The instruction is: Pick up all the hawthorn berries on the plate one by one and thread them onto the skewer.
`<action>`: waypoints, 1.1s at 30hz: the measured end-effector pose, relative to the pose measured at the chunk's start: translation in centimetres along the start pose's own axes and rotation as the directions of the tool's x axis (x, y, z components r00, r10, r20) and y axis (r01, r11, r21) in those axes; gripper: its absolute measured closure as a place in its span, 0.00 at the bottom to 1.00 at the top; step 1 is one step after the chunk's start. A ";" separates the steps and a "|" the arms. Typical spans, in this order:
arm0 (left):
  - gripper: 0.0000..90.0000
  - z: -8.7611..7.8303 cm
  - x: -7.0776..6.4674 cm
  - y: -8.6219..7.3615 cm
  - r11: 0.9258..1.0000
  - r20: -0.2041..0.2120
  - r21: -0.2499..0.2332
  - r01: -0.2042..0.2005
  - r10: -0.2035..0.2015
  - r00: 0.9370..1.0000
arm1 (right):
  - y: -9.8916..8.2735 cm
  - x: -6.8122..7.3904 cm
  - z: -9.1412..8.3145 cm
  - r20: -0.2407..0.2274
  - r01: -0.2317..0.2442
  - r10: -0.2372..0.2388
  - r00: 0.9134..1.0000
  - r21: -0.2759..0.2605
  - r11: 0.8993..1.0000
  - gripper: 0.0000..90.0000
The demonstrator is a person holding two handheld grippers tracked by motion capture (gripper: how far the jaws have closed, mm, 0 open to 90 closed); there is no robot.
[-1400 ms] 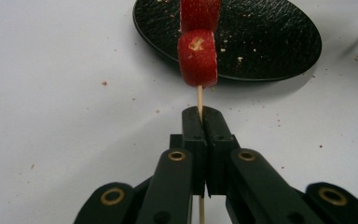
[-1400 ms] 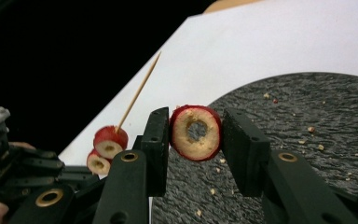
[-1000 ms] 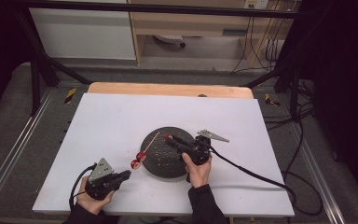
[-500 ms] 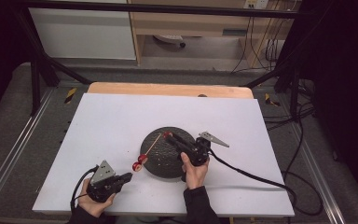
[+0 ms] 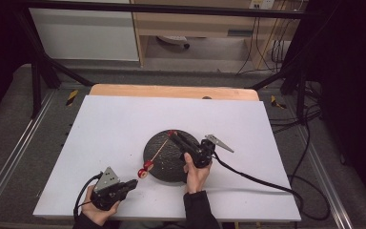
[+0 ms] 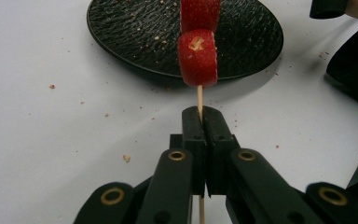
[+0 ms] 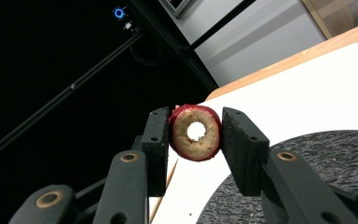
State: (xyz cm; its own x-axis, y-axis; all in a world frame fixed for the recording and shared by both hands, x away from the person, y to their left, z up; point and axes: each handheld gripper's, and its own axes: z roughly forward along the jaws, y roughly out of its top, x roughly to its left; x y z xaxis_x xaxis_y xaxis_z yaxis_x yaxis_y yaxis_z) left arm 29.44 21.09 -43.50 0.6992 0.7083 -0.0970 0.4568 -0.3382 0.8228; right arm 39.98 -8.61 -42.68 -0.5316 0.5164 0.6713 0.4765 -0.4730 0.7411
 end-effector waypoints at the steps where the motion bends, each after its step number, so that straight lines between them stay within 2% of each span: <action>1: 0.98 0.1 -0.1 0.0 1.000 -0.001 -0.002 0.003 -0.003 1.000 | 0.0 0.0 0.0 0.002 -0.003 0.003 1.000 -0.002 1.000 0.70; 10: 0.98 0.8 -0.4 0.3 1.000 0.002 -0.010 0.022 -0.022 1.000 | 0.3 -0.2 0.3 -0.019 -0.052 0.052 0.998 -0.020 0.998 0.70; 23: 0.98 1.3 -0.7 0.5 0.999 0.002 -0.034 0.040 -0.040 0.999 | 0.2 -0.2 0.4 -0.040 -0.077 0.076 0.996 -0.024 0.997 0.70; 33: 0.98 1.9 -1.5 0.8 0.993 -0.010 -0.077 0.089 -0.090 0.996 | -0.1 -0.1 0.6 -0.054 -0.096 0.095 0.994 -0.018 0.995 0.70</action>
State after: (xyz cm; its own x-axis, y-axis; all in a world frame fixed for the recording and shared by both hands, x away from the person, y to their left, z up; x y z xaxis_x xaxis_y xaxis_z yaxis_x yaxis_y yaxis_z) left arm 29.81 18.60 -43.80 0.6498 0.7420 -0.1652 0.4733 -0.2249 0.8517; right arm 40.37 -8.19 -42.85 -0.5211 0.4293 0.7377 0.5128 -0.5334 0.6727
